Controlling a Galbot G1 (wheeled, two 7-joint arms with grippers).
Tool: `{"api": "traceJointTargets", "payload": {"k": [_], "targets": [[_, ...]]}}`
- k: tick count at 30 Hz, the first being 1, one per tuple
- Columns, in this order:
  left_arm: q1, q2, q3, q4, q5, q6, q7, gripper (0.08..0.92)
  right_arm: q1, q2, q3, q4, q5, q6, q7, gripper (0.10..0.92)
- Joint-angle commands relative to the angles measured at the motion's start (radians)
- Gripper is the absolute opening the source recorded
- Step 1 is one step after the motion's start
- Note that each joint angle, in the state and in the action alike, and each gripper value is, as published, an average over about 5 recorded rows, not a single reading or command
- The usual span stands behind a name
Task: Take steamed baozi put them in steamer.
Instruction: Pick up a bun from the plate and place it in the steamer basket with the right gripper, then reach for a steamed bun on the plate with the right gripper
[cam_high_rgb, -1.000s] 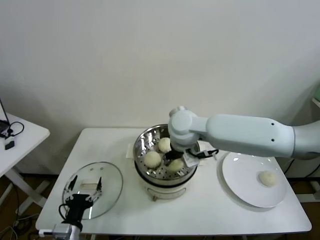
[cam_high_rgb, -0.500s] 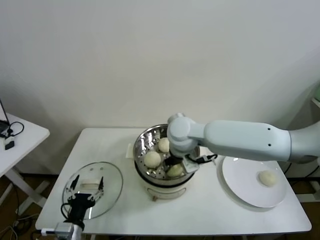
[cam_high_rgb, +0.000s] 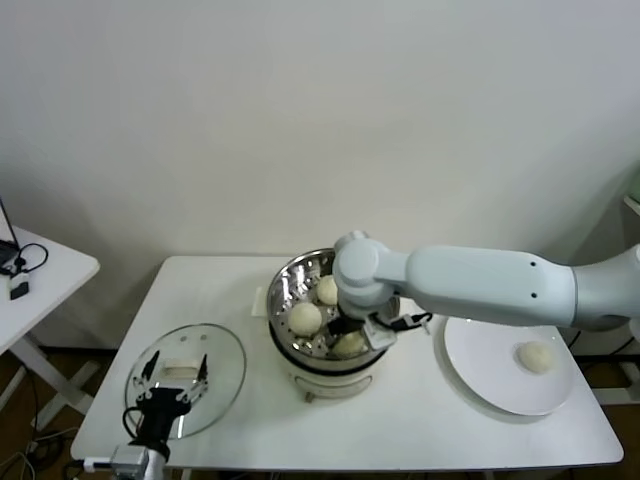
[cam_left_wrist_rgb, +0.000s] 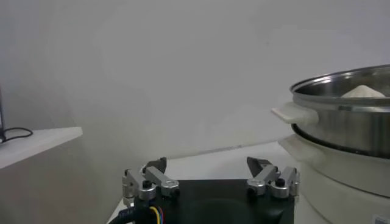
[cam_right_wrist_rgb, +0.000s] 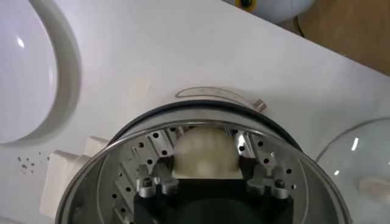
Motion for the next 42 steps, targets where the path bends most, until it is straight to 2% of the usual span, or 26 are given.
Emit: {"api": "traceJointTargets", "payload": {"k": [1, 7, 15, 18, 22, 26, 29, 35, 42], "targets": [[-0.002, 0.0, 0.002, 0.0, 0.0, 0.0, 0.0, 0.823, 0.0, 0.001, 0.011, 0.001, 0.005, 0.007, 0.008, 0.796], [-0.003, 0.0, 0.002, -0.001, 0.0, 0.001, 0.0, 0.823, 0.019, -0.001, 0.046, -0.015, 0.047, 0.02, -0.001, 0.822], [-0.009, 0.008, -0.001, -0.006, -0.01, 0.005, -0.001, 0.823, 0.14, -0.043, 0.126, -0.077, 0.222, 0.002, -0.043, 0.823], [-0.013, 0.014, -0.001, -0.009, -0.013, 0.006, -0.001, 0.823, 0.214, -0.089, 0.105, -0.097, 0.322, -0.076, -0.055, 0.823], [-0.019, 0.02, 0.002, -0.013, -0.021, 0.007, -0.001, 0.823, 0.312, -0.192, 0.012, -0.113, 0.53, -0.281, -0.051, 0.823], [-0.025, 0.026, 0.004, -0.013, -0.03, 0.005, 0.001, 0.823, 0.342, -0.329, -0.07, -0.14, 0.742, -0.494, -0.002, 0.823], [-0.03, 0.029, 0.007, -0.014, -0.036, -0.001, 0.003, 0.823, 0.319, -0.428, -0.082, -0.177, 0.824, -0.607, 0.056, 0.823], [-0.032, 0.031, 0.01, -0.027, -0.04, -0.014, 0.007, 0.823, 0.25, -0.584, -0.086, -0.26, 0.814, -0.703, 0.116, 0.823], [-0.023, 0.018, 0.01, -0.033, -0.038, -0.028, 0.012, 0.823, 0.014, -0.697, 0.075, -0.345, 0.683, -0.701, 0.08, 0.823]]}}
